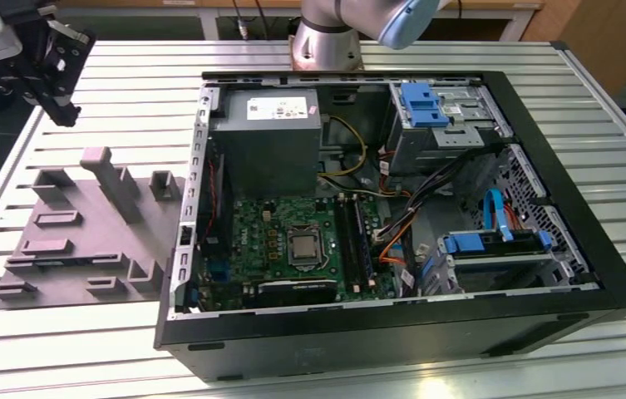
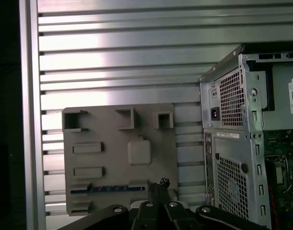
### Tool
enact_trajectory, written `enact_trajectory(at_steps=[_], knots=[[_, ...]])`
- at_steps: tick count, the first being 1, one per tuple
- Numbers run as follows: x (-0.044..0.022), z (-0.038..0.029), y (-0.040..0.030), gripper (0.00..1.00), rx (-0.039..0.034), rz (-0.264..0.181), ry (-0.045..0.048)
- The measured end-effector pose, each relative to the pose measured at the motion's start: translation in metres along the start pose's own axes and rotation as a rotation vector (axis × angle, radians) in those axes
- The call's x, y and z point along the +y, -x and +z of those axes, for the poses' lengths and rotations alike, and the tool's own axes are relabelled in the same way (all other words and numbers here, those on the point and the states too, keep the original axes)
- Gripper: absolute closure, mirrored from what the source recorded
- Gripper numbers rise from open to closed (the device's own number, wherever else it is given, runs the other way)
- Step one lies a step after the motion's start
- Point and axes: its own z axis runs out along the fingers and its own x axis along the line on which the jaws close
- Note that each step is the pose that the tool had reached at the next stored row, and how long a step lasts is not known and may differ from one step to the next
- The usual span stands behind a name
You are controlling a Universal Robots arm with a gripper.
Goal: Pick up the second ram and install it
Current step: 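Reach for the second ram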
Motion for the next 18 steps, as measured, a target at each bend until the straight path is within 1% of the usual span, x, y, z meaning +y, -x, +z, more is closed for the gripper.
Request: enact_trajectory(at_steps=[18], knots=[[-0.0037, 0.0, -0.0056, 0.89, 0.0, 0.0, 0.0006]])
